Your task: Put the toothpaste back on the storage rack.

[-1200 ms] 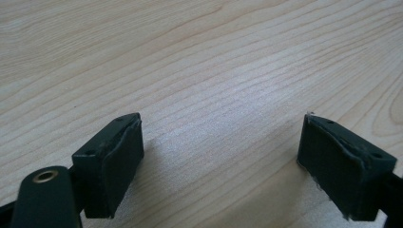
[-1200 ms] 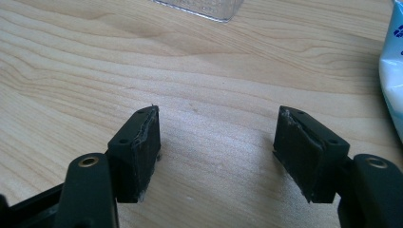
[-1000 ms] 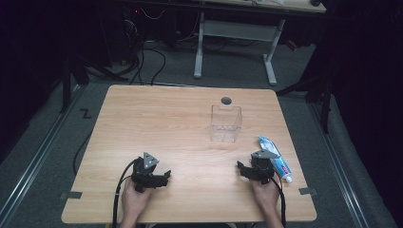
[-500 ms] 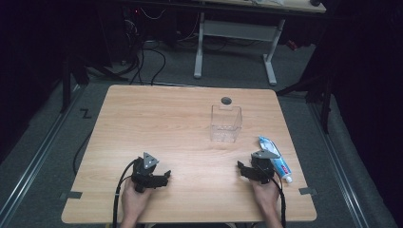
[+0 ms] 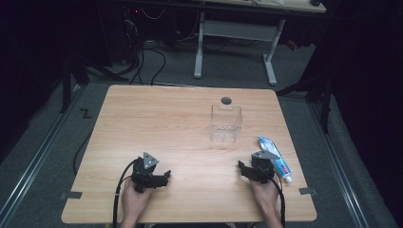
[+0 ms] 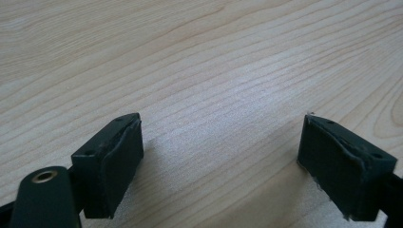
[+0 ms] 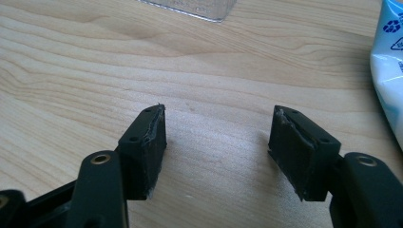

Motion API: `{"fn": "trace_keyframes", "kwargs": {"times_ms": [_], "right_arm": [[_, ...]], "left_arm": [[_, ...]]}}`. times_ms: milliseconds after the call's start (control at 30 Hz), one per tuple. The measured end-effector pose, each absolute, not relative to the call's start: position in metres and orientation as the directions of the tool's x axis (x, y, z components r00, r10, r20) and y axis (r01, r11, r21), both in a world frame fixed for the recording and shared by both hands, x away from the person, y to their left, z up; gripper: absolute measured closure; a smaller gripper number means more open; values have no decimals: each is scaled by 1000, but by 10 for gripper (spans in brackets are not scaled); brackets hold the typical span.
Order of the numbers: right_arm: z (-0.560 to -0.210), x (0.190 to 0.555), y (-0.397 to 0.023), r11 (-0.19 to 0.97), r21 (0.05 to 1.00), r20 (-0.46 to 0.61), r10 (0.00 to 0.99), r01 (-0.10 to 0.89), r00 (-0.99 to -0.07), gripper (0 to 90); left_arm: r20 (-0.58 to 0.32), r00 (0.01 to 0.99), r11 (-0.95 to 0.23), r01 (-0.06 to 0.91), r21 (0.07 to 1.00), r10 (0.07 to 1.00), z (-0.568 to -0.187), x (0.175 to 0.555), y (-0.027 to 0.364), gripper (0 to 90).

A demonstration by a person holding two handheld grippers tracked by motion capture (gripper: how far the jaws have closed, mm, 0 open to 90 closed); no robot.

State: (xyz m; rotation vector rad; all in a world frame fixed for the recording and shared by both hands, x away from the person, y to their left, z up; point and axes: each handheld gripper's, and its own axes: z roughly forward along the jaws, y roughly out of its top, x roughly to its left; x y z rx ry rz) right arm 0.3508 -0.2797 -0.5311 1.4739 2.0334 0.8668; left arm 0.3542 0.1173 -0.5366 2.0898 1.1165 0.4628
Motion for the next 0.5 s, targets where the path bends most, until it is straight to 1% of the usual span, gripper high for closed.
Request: {"fn": "trace_keyframes", "kwargs": {"times_ms": [133, 200, 367, 500], "right_arm": [[-530, 351, -282, 207, 729, -12, 957, 652, -290, 444], [-530, 352, -283, 191, 728, 5, 959, 658, -284, 451], [-528, 352, -285, 176, 720, 6, 966, 672, -260, 442], [-525, 349, -289, 172, 722, 10, 966, 670, -259, 440]], "left_arm": [[-18, 562, -373, 572, 731, 827, -537, 354, 117, 154], [-18, 562, -373, 572, 730, 827, -537, 354, 117, 155], [-18, 560, -371, 573, 731, 828, -537, 355, 117, 154], [-18, 560, -372, 573, 730, 828, -537, 355, 117, 154]]}}
